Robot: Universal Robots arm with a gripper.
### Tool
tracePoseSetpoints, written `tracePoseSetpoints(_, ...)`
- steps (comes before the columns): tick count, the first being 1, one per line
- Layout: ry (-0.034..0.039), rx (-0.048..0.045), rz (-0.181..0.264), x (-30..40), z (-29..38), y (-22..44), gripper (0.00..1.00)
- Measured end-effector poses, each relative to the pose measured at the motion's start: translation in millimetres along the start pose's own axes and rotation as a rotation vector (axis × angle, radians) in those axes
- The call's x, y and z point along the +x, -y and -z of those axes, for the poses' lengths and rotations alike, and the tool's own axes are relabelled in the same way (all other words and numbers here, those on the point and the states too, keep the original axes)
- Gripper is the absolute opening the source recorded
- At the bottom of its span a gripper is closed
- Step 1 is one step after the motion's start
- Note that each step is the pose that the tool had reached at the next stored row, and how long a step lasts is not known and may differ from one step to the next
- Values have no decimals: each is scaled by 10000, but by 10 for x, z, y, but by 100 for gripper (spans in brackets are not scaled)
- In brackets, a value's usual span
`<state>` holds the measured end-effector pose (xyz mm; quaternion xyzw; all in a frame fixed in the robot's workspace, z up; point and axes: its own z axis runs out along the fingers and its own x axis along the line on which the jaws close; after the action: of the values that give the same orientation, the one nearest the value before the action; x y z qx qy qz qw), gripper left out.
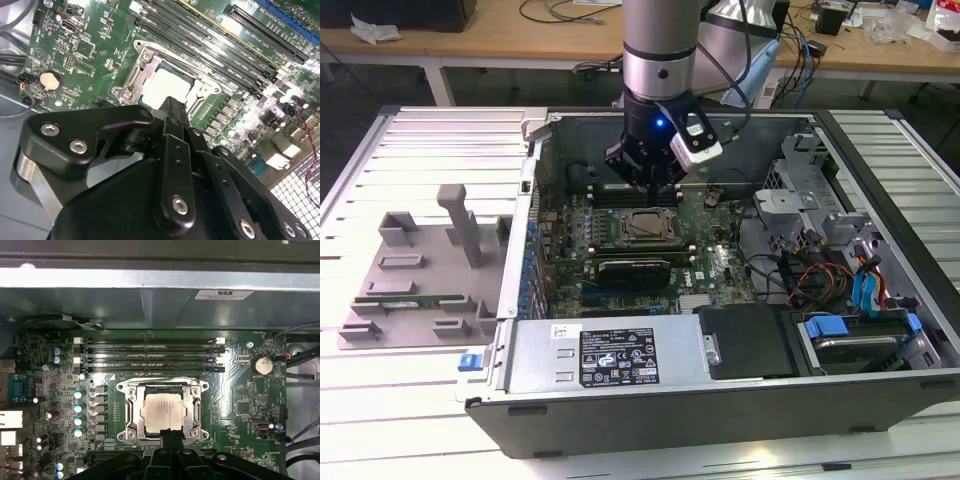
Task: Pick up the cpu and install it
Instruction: 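Install the second cpu locking lever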
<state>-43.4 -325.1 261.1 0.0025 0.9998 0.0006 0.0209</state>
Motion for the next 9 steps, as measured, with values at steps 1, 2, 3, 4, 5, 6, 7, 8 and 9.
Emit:
tracePoseSetpoints(1,0,0,-1,0,0,14,11)
tracePoseSetpoints(2,1,-1,-2,0,-1,29,11)
tracePoseSetpoints(3,1,-1,-2,0,-1,43,11)
tracePoseSetpoints(4,1,-1,-1,0,-1,66,11)
tracePoseSetpoints(5,1,-2,-1,0,-1,84,11)
tracePoseSetpoints(6,1,-1,-1,0,0,112,11)
tracePoseSetpoints(7,1,-2,-2,0,-1,130,11)
tracePoseSetpoints(8,1,-2,-2,-1,-1,180,11)
tracePoseSetpoints(9,1,-2,-2,-1,-1,215,11)
